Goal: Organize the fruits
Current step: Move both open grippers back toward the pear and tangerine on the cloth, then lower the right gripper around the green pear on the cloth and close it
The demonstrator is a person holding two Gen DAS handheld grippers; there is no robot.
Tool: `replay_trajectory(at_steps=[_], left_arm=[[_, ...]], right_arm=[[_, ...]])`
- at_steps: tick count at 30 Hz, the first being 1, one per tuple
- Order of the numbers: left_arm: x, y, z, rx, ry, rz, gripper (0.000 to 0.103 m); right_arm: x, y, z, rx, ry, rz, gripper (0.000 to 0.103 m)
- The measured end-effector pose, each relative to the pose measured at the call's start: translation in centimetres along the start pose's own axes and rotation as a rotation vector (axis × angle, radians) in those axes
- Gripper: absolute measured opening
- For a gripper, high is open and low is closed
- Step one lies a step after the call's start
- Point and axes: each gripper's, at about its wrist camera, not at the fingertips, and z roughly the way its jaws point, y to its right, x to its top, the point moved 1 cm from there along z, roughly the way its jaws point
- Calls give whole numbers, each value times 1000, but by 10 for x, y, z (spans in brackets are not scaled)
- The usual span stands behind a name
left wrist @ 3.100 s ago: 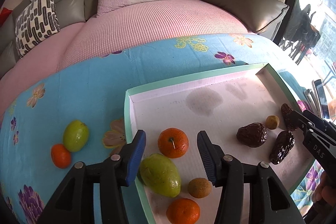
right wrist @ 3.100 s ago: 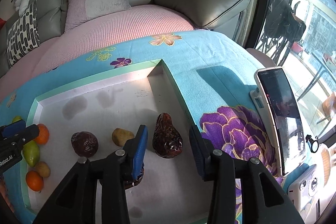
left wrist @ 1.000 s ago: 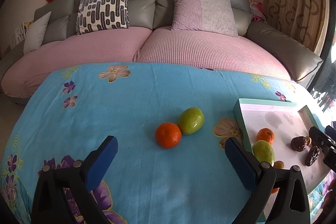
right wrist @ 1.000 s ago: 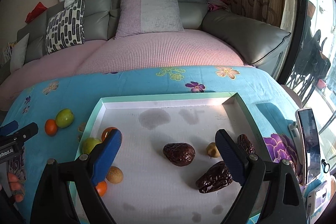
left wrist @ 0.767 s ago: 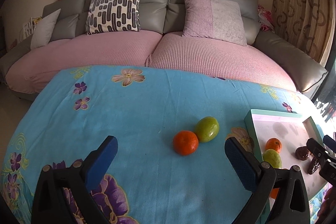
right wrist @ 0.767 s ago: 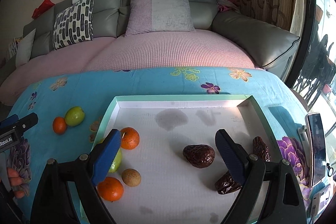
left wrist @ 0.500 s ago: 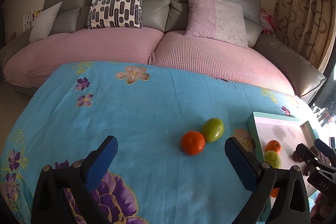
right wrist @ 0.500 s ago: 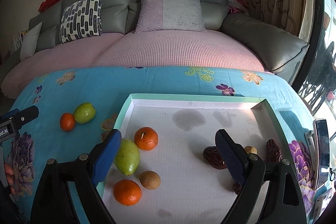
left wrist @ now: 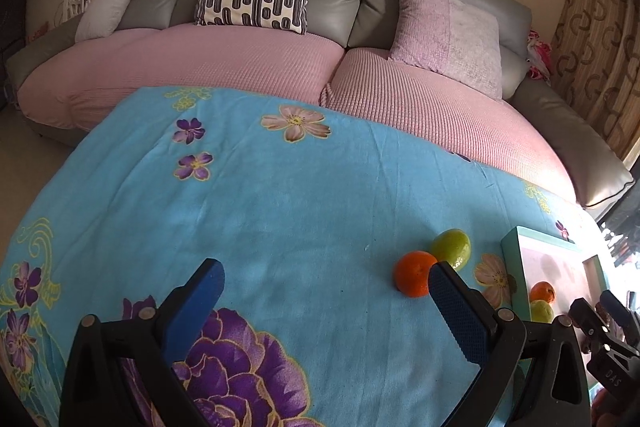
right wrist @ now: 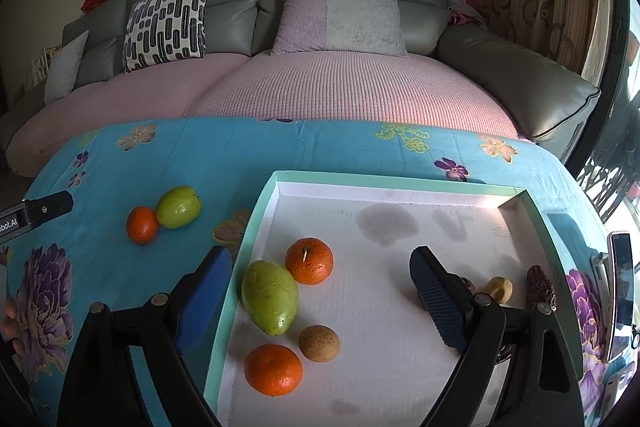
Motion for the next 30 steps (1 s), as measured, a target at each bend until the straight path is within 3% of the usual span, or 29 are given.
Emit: replay_trajectory(at_steps=[10, 14, 17, 21, 30], left_arm=[[3, -16, 17, -43, -35, -45, 101], [2, -12, 22, -70, -49, -37, 92], [-1, -8, 27, -97, -66, -35, 85], [-2, -4, 33, -91, -76, -34, 83], [2, -25, 44, -11, -47, -93, 83]], right_arm=[[25, -9, -1, 62, -1, 46, 90], [46, -23, 5, 159, -18, 27, 76], [58, -32, 22, 252, -76, 34, 72], [67, -41, 52, 368, -182, 74, 57], [61, -72, 99, 459, -327, 131, 49]])
